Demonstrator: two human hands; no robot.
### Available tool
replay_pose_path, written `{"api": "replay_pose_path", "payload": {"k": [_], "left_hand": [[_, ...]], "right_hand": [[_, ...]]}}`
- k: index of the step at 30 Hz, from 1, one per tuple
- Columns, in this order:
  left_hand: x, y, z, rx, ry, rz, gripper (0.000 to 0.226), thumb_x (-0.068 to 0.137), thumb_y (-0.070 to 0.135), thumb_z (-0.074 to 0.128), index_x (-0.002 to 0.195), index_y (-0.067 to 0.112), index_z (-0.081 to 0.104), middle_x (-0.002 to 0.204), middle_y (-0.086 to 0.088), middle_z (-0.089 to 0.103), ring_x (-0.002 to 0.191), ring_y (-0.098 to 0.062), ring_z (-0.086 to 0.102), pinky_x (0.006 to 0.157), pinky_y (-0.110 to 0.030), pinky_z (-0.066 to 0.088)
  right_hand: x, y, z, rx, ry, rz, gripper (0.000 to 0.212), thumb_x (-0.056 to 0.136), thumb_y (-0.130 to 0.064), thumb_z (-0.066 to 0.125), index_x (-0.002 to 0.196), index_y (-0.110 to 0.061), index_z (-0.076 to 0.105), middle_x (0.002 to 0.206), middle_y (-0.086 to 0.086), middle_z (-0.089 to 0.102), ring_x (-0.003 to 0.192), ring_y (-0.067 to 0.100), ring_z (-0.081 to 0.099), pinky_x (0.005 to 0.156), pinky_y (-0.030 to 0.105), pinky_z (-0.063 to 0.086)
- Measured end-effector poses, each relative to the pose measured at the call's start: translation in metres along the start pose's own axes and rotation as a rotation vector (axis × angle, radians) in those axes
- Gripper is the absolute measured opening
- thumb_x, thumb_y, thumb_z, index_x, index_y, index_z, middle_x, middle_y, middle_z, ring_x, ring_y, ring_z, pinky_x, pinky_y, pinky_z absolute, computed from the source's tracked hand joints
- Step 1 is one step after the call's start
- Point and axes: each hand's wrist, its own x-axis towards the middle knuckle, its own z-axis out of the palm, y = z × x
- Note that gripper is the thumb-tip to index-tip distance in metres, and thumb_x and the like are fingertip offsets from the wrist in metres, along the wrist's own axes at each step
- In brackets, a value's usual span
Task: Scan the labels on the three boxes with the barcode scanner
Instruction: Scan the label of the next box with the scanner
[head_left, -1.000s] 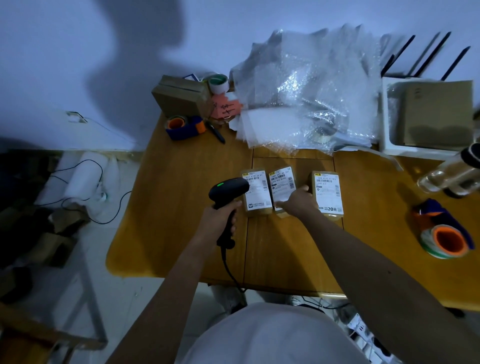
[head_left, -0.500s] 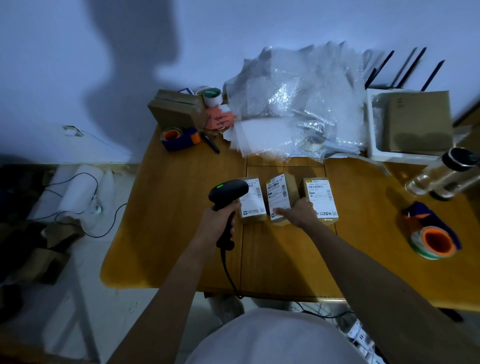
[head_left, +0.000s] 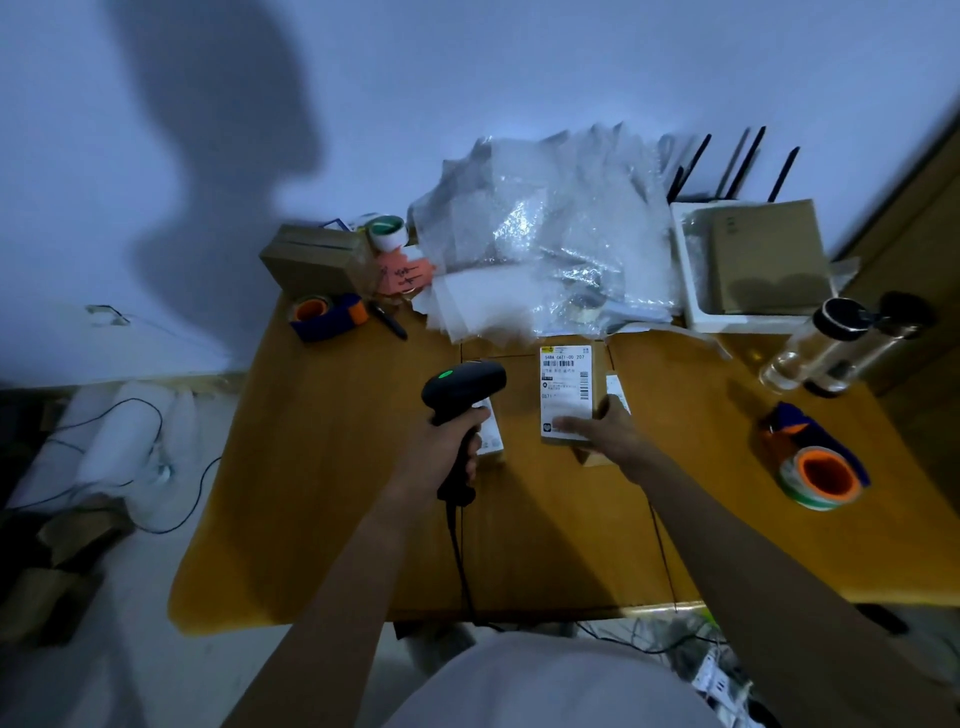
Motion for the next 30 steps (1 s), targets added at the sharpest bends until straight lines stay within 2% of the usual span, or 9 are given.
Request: {"api": "replay_pose_path", "payload": {"k": [1,4,6,8,10,15,20,24,30], "left_hand": [[-0.001,0.003,0.002,-0.003,-0.006,0.005,0.021,0.093,0.027,0.071,0.083,0.01,0.063,0.055,0.0,0.053,0.046,-0.016,0.048,0.053,-0.03,0.045],[-0.006,0.012,0.006,-0.005,-0.014,0.041,0.021,0.094,0.024,0.07,0.08,0.011,0.061,0.053,-0.001,0.052,0.046,-0.017,0.047,0.052,-0.03,0.044],[-0.011,0.017,0.008,-0.001,-0.015,0.071,0.022,0.095,0.022,0.069,0.079,0.011,0.059,0.054,-0.002,0.051,0.047,-0.018,0.046,0.052,-0.031,0.044],[-0.015,0.022,0.011,-0.016,-0.02,0.083,0.022,0.094,0.022,0.07,0.078,0.012,0.059,0.055,-0.002,0.051,0.047,-0.018,0.046,0.054,-0.033,0.043],[-0.019,0.025,0.013,-0.025,-0.032,0.087,0.024,0.094,0.022,0.07,0.074,0.013,0.059,0.055,-0.002,0.052,0.047,-0.018,0.046,0.054,-0.033,0.043],[-0.028,0.025,0.015,0.006,-0.09,0.134,0.016,0.096,0.022,0.068,0.088,0.01,0.06,0.056,-0.003,0.051,0.047,-0.02,0.045,0.055,-0.034,0.043],[-0.033,0.016,0.021,0.044,-0.102,0.141,0.018,0.095,0.022,0.069,0.086,0.009,0.061,0.055,-0.003,0.051,0.046,-0.02,0.045,0.054,-0.033,0.044],[-0.033,0.008,0.022,0.042,-0.099,0.114,0.022,0.093,0.025,0.071,0.079,0.011,0.061,0.056,-0.003,0.052,0.047,-0.019,0.045,0.055,-0.034,0.044],[-0.031,0.0,0.019,0.065,-0.085,0.09,0.021,0.092,0.027,0.072,0.081,0.012,0.063,0.057,-0.003,0.052,0.047,-0.017,0.047,0.057,-0.035,0.044]], "right_hand": [[-0.002,-0.001,-0.004,0.008,0.005,-0.013,0.073,0.07,-0.027,0.094,0.125,-0.008,0.049,0.116,0.006,0.07,0.099,0.022,0.074,0.075,0.035,0.062],[-0.005,-0.003,-0.012,0.024,0.01,-0.073,0.088,0.058,-0.038,0.097,0.13,-0.009,0.056,0.12,0.007,0.074,0.101,0.023,0.077,0.075,0.034,0.065],[-0.012,-0.004,-0.014,0.042,-0.004,-0.113,0.072,0.067,-0.03,0.095,0.128,-0.011,0.061,0.118,0.007,0.076,0.102,0.024,0.077,0.082,0.04,0.065],[-0.023,-0.007,-0.014,0.062,-0.012,-0.164,0.056,0.077,-0.02,0.089,0.126,-0.014,0.064,0.116,0.004,0.077,0.101,0.022,0.077,0.078,0.032,0.065],[-0.028,-0.008,-0.015,0.095,-0.004,-0.195,0.058,0.079,-0.018,0.088,0.13,-0.016,0.061,0.117,0.001,0.076,0.1,0.018,0.076,0.071,0.025,0.063],[-0.034,-0.003,-0.014,0.107,-0.016,-0.21,0.056,0.078,-0.021,0.089,0.126,-0.019,0.061,0.121,0.005,0.075,0.105,0.023,0.076,0.087,0.043,0.064],[-0.039,0.0,-0.007,0.083,0.002,-0.191,0.087,0.062,-0.039,0.096,0.134,-0.013,0.053,0.12,0.005,0.075,0.101,0.022,0.078,0.085,0.052,0.064],[-0.042,0.006,-0.003,0.073,0.02,-0.18,0.091,0.056,-0.044,0.095,0.131,-0.017,0.053,0.118,0.002,0.075,0.1,0.021,0.077,0.083,0.05,0.065],[-0.048,0.015,0.002,0.112,0.009,-0.135,0.072,0.075,-0.023,0.092,0.131,-0.014,0.048,0.122,0.004,0.07,0.105,0.02,0.074,0.084,0.039,0.065]]}}
